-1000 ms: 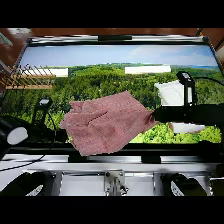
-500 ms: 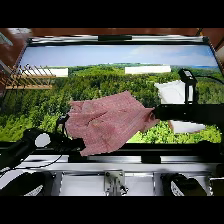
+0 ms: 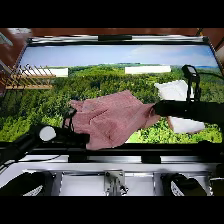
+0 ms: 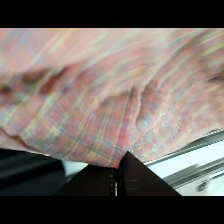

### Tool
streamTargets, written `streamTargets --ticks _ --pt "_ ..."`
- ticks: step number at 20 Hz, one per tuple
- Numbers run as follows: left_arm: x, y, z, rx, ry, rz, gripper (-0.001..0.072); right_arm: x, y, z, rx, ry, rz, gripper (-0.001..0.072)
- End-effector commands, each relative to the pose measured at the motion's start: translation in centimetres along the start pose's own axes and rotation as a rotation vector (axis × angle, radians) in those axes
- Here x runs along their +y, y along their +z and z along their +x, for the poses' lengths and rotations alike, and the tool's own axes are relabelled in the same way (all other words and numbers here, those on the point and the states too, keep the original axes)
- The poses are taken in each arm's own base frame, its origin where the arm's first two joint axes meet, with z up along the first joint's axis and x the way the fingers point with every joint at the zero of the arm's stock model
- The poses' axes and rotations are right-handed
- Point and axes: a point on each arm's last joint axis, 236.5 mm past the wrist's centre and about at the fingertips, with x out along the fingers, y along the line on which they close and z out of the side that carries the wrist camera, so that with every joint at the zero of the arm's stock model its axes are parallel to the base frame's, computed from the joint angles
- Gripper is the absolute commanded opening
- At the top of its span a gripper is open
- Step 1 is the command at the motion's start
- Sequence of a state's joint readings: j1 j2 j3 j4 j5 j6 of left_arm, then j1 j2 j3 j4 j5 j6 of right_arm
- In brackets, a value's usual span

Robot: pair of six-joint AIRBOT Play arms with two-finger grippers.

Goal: Fold the shirts.

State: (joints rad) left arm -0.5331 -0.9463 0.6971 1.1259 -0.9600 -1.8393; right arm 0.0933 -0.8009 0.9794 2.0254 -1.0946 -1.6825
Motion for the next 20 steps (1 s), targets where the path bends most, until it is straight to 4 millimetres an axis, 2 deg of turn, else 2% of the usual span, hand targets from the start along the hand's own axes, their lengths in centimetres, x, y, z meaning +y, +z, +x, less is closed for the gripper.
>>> streamTargets --ticks 1,2,3,4,5,6,7,8,9,11,13,15,17,20 --pt "-4.4 8.9 -12.5 -0.333 -0.04 0.168 0.0026 0.8 6.5 -3.2 -0.219 -0.028 -0.078 0.0048" --pt "-5.6 11.6 -18.8 -0.483 -0.041 0.19 0.0025 1.6 9.4 -5.6 -0.318 -0.039 -0.122 0.0048" --pt "-7.2 13.7 -26.1 -0.661 -0.055 0.207 0.0025 2.6 12.0 -8.1 -0.41 -0.043 -0.155 0.0048" --pt "-8.8 14.7 -32.9 -0.827 -0.074 0.224 0.0026 4.0 14.4 -11.2 -0.505 -0.041 -0.185 0.0048" --pt "-10.6 14.7 -39.7 -0.99 -0.087 0.256 0.0026 5.3 16.1 -13.9 -0.581 -0.034 -0.209 0.0048" --pt "-12.2 14.0 -45.2 -1.126 -0.095 0.301 0.0026 6.6 17.3 -16.4 -0.643 -0.017 -0.226 0.0048" --pt "-13.8 12.7 -50.1 -1.253 -0.116 0.335 0.0026 7.8 17.9 -18.1 -0.679 0.008 -0.232 0.0048" --pt "-15.1 11.3 -53.5 -1.346 -0.137 0.364 0.0026 8.9 18.1 -19.2 -0.695 0.045 -0.224 0.0048" --pt "-16.2 10.0 -55.8 -1.408 -0.158 0.388 0.0026 9.8 17.7 -19.6 -0.683 0.083 -0.212 0.0048" --pt "-16.7 8.9 -57.1 -1.439 -0.167 0.405 0.0027 11.1 16.1 -19.0 -0.608 0.144 -0.204 0.0048" --pt "-16.3 8.9 -55.9 -1.39 -0.146 0.402 0.0027 11.3 14.2 -17.9 -0.515 0.158 -0.21 0.0048" --pt "-15.2 9.6 -53.0 -1.279 -0.074 0.426 0.0026 10.8 12.8 -17.0 -0.442 0.138 -0.22 0.0048" --pt "-13.7 10.2 -49.4 -1.136 -0.012 0.431 0.0026 10.3 12.2 -16.7 -0.413 0.117 -0.227 0.0048" --pt "-11.9 10.6 -45.4 -0.96 0.064 0.46 0.0026 9.8 13.4 -17.2 -0.466 0.091 -0.229 0.0048"
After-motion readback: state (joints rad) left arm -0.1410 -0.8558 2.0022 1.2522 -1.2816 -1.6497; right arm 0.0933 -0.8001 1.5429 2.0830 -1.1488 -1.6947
